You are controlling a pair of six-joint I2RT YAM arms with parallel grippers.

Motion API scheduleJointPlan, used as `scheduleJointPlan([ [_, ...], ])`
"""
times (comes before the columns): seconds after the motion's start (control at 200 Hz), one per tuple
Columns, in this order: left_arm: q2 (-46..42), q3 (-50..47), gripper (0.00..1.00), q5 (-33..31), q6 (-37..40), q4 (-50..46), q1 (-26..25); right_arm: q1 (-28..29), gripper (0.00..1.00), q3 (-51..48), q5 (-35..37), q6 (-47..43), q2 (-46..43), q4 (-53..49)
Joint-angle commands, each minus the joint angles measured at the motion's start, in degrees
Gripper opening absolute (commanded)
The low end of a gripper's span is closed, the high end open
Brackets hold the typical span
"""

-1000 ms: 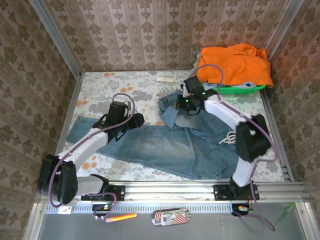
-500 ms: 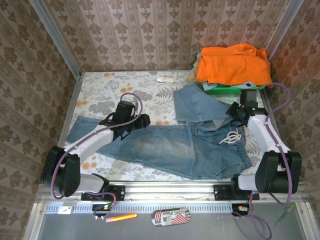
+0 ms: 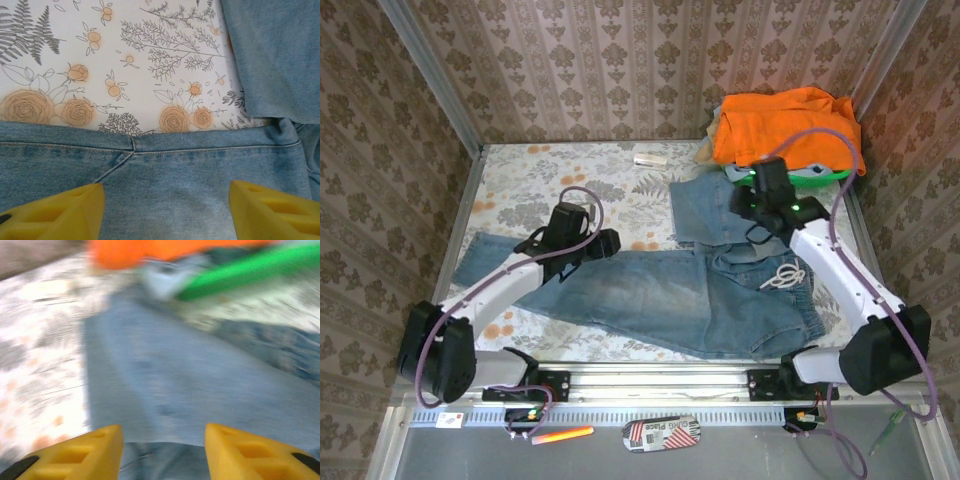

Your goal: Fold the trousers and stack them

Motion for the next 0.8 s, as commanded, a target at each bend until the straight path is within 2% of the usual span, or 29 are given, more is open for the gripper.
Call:
scheduleJointPlan([
  [0.0, -3.47, -2.08, 0.67, -1.03, 0.42, -2.97, 1.79, 8.15, 0.54, 6.31, 1.78, -6.88, 11.52, -5.65],
  [0.08, -5.47, -3.45, 0.67, -0.12, 0.07, -3.94, 2.96, 12.8, 0.63, 13.5, 5.58, -9.7, 21.94, -7.97],
  [0.15, -7.48, -4.26, 0.67, 0.1, 0.13, -4.87, 3.21, 14.37, 0.67, 19.12, 7.17, -10.65, 29.44, -9.59],
  [0.265, -10.06, -5.22, 0.67, 0.39, 0.48, -5.72, 4.99, 14.43, 0.67, 26.69, 7.5, -10.62, 38.94, -10.82],
  [0.39, -11.26, -5.78, 0.67, 1.15, 0.4, -6.01, 5.46, 14.45, 0.65, 35.1, 8.9, -10.16, 48.59, -16.61],
  [0.505, -12.05, -6.47, 0.67, 1.59, 0.26, -5.72, 5.71, 14.17, 0.57, 36.66, 10.71, -9.86, 52.3, -17.85],
  [0.62, -12.42, -7.1, 0.67, 2.01, 0.3, -5.27, 6.19, 13.49, 0.36, 36.3, 10.28, -9.06, 53.22, -17.9],
  [0.755, -12.41, -7.35, 0.67, 2.49, 0.31, -4.97, 6.6, 12.73, 0.29, 35.45, 13.69, -9.55, 53.53, -18.57],
  [0.785, -12.34, -7.41, 0.67, 2.57, 0.43, -4.91, 6.62, 12.36, 0.22, 35.31, 13.5, -9.84, 53.65, -18.68],
  [0.795, -12.39, -7.38, 0.67, 2.58, 0.47, -4.88, 6.62, 12.25, 0.17, 35.27, 13.41, -9.99, 53.66, -18.58],
])
